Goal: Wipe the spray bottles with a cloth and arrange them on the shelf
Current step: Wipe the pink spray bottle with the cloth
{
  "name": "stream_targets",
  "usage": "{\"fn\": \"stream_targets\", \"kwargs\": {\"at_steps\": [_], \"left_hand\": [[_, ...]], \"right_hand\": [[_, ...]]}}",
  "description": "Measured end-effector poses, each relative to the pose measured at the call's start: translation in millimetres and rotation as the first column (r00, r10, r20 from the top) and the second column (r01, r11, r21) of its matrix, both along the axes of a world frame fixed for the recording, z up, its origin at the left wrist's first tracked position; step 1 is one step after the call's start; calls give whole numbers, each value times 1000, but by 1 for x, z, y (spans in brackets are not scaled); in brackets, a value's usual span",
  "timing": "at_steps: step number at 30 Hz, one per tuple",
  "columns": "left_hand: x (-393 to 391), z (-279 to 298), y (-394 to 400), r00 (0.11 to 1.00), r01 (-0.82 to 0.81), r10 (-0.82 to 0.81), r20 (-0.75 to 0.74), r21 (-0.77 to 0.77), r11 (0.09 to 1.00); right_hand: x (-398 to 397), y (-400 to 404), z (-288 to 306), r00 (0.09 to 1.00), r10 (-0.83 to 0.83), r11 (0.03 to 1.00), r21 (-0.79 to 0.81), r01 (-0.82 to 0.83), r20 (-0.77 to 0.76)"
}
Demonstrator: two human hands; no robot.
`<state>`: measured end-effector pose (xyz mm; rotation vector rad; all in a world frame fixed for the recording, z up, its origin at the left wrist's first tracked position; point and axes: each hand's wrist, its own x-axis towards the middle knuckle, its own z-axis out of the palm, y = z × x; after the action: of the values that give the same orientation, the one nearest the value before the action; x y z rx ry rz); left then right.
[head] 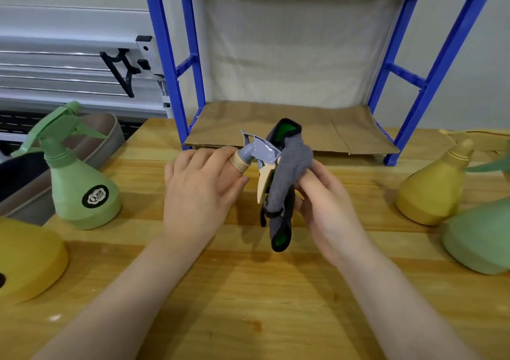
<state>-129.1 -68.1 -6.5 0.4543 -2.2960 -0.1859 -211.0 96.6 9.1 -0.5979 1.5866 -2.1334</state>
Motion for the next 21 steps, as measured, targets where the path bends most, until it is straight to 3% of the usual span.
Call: {"fn": "stream_targets", "kwargs": {"at_steps": [4,7,11,15,18,21], "left_hand": [[1,0,4,996,94,-94,0,-16,995],[1,3,5,977,209,-215,17,164,964],[5,10,4,899,377,-439,-4,516,769],[7,17,4,816,456,-576,-54,672,583],[8,20,3,810,457,-577,-101,727,513],[10,23,0,823,450,-527,-213,811,374]], "right_hand": [[-3,0,-2,992,-125,990,65,127,-31],[-9,4,1,989,-138,988,61,142,-62],[-11,10,10,987,-132,991,18,134,-87],[-12,14,12,990,-107,994,-3,107,-92],[-14,12,13,994,-99,992,-75,103,52],[-22,17,14,958,-123,965,-195,177,259]]}}
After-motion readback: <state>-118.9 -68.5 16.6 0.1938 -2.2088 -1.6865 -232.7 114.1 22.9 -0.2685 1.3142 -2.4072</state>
